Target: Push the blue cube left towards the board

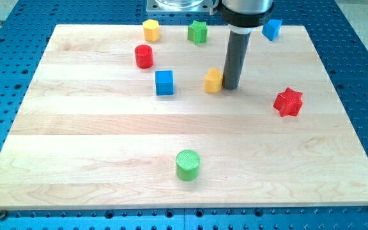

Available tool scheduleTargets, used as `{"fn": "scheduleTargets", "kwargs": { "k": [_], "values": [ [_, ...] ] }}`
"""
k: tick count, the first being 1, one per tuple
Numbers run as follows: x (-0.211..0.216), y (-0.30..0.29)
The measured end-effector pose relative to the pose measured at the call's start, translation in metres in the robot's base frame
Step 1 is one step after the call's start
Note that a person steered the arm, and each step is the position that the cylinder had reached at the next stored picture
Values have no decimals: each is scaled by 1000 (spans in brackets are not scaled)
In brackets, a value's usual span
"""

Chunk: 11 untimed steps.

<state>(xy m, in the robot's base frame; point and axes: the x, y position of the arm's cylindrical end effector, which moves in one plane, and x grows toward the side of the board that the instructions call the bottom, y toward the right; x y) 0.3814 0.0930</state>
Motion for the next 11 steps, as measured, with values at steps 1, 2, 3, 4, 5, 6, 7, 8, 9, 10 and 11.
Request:
{"fn": "scheduleTargets", "kwargs": {
  "k": [1,2,3,4,5,6,7,8,9,10,11],
  "values": [
    [15,-24],
    [61,-36],
    [56,-84],
    [24,-86],
    [18,-88],
    [18,-123],
    [22,-137],
    [-15,-91],
    [-38,-95],
    [-9,-129],
    [6,-160]
  ]
}}
